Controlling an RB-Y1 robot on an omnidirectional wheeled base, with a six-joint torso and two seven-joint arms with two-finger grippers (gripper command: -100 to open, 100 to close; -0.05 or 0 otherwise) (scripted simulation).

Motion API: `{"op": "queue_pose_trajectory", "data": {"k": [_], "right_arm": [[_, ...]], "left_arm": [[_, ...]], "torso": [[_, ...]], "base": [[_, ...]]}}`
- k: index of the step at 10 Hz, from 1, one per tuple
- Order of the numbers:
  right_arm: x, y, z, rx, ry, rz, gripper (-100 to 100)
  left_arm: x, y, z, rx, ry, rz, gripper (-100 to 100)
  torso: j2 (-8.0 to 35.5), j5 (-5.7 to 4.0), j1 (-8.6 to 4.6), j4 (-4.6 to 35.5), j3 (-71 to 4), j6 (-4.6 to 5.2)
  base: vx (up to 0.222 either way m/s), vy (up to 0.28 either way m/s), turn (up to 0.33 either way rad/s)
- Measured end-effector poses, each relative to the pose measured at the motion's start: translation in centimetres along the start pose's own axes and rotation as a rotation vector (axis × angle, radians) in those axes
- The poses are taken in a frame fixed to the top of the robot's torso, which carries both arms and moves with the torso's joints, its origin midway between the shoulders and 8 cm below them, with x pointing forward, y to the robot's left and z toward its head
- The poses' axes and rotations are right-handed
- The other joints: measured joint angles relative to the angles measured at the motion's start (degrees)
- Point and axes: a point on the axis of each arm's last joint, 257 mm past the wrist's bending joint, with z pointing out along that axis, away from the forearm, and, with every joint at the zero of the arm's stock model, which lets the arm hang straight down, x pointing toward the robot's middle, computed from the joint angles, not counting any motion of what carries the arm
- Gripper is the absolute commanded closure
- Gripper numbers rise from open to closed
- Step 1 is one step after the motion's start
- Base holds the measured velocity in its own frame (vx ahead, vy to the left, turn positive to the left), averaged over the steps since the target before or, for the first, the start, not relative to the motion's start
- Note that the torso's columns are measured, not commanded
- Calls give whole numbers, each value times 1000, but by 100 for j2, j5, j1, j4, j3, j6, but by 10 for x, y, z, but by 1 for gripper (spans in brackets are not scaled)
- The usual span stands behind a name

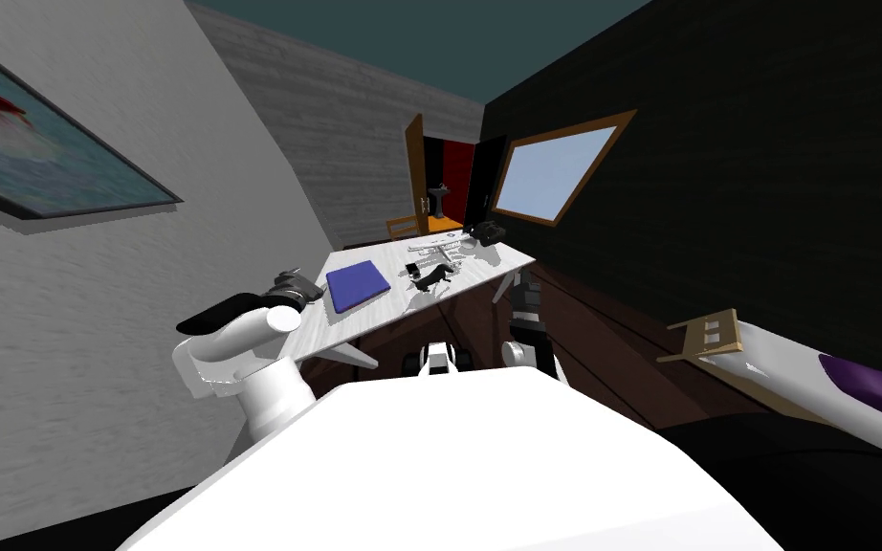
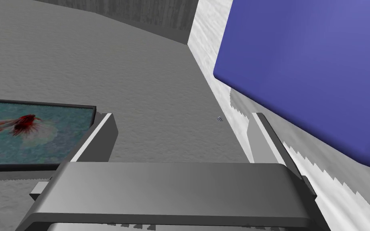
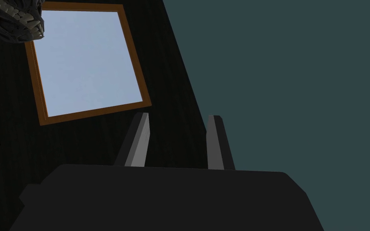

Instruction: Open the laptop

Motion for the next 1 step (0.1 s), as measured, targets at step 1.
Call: {"op": "queue_pose_trajectory", "data": {"k": [1], "right_arm": [[0,0,0,0,0,0,0]], "left_arm": [[0,0,0,0,0,0,0]], "torso": [[-1,0,0,0,-1,0]], "base": [[0,0,0]]}}
